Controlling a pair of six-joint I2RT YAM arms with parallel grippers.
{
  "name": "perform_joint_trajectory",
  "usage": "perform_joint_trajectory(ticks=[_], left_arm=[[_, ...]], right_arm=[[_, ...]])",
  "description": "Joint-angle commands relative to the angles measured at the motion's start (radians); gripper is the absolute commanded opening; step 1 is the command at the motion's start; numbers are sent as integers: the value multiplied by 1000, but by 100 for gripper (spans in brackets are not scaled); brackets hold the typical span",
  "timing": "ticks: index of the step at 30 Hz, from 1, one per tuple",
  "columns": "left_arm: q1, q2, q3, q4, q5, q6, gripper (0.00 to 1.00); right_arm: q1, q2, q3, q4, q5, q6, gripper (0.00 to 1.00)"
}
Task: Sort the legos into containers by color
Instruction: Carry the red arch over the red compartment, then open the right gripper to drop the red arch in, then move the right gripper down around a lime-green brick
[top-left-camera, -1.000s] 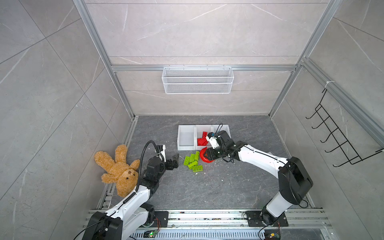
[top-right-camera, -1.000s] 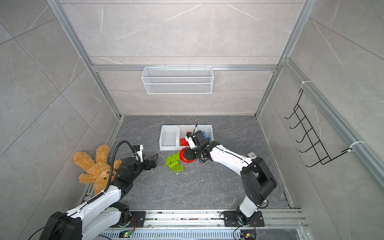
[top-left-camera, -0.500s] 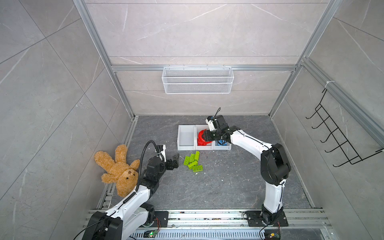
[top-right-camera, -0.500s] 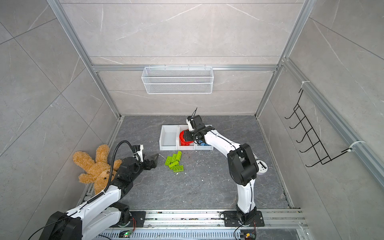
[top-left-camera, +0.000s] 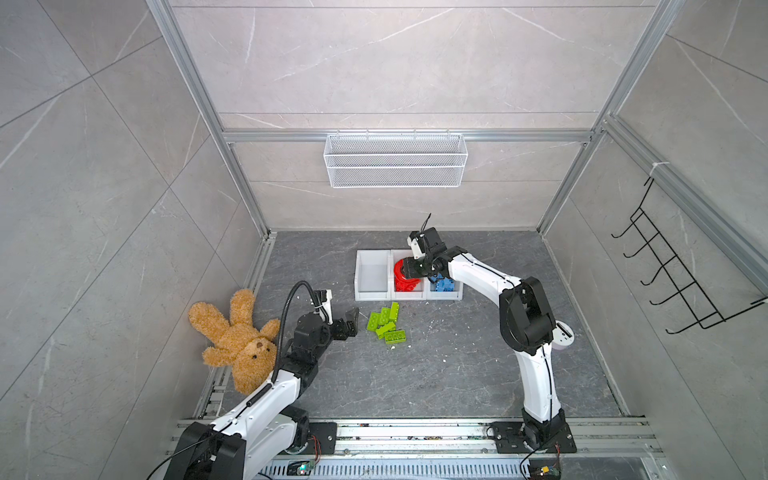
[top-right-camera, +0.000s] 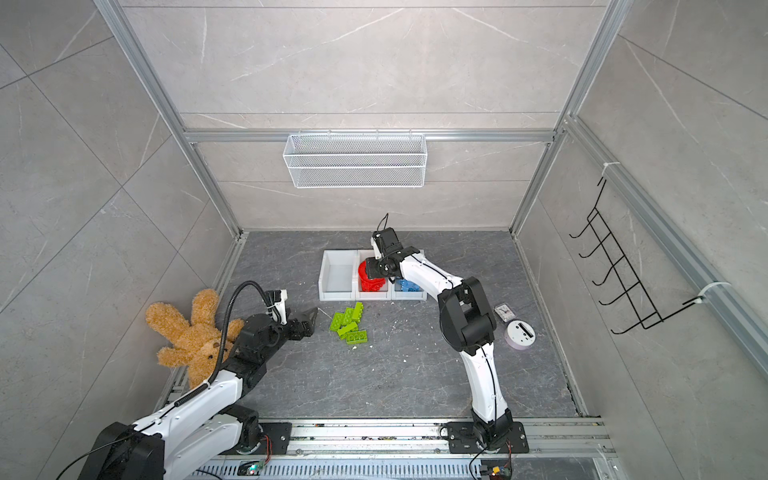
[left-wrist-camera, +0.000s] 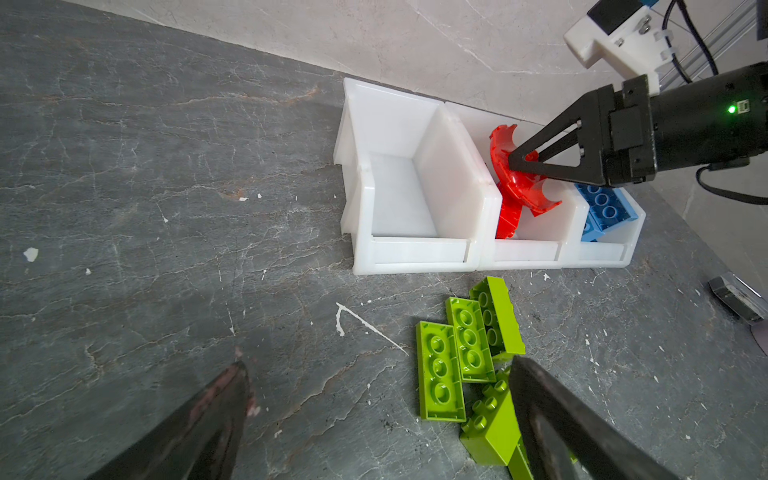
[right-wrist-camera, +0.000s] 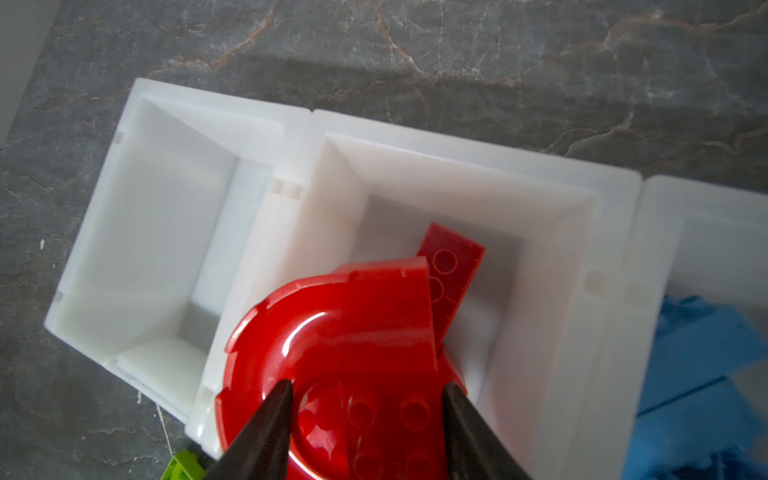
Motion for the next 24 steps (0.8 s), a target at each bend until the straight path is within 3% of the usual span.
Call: perform_joint_trajectory(ticks=[1,9,15,19,24], left_arm=[[-2,-15,35,34,-10,5,99],[-2,-22,34,31,-12,5,99],[-2,-21,37,31,-10,5,99],[-2,-34,34,19,-28,5,99],[-2,-40,30,19,-48,7,99]], right_arm=[[-6,-12,28,-27,13,11,51],[-5,-165,-47,3,-26,0,71],[-1,-213,-78,-34,-22,-49,74],[57,-330,-244,21,-66,-71,74],[171,-410,-452,89,-57,17,72]])
